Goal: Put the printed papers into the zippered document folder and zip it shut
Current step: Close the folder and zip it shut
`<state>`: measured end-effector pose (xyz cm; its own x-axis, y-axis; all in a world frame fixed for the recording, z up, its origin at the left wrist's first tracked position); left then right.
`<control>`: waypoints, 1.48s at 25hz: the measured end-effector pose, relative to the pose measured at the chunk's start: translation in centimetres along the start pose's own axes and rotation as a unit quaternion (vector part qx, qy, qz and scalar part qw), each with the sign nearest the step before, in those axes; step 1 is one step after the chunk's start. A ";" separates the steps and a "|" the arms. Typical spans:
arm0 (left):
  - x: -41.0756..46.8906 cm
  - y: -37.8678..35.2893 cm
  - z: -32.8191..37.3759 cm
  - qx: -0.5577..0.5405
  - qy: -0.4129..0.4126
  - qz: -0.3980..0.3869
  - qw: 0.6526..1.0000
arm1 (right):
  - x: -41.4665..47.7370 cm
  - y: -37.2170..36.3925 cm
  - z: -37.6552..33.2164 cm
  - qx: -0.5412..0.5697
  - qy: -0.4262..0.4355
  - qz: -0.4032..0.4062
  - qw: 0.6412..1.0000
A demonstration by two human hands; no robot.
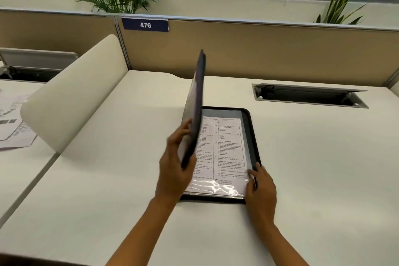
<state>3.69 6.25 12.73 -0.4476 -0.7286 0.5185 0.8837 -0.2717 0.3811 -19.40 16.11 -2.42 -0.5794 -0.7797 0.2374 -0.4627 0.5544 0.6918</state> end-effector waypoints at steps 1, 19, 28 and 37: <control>0.3 -1.7 0.6 0.012 -0.029 -0.043 0.999 | -0.2 0.3 0.4 0.019 -0.016 0.006 1.000; -5.3 -20.4 -5.9 0.349 -0.044 -0.407 0.843 | -3.9 5.6 6.0 0.208 -0.204 0.184 0.939; -5.1 -6.6 -8.9 0.149 0.108 -0.181 0.966 | -2.6 6.3 2.5 0.168 -0.179 0.017 0.969; -10.0 1.8 -12.9 0.188 0.200 -0.189 0.943 | -6.8 -6.8 -11.5 0.105 0.095 -0.257 0.956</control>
<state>11.51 4.94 -1.71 -0.5669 -0.8237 -0.0092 0.5274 -0.3716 0.7640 -4.62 14.32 -0.92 -0.1164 -0.9926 0.0359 -0.7898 0.1144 0.6026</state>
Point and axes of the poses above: each hand's wrist, its own x-axis towards the middle knuckle, its own y-axis out of the back of the hand, z = x × y, the point moved 9 cm from there along x, towards the middle knuckle, and after that the axes turned 11 degrees about -z, right-handed, at the moved point
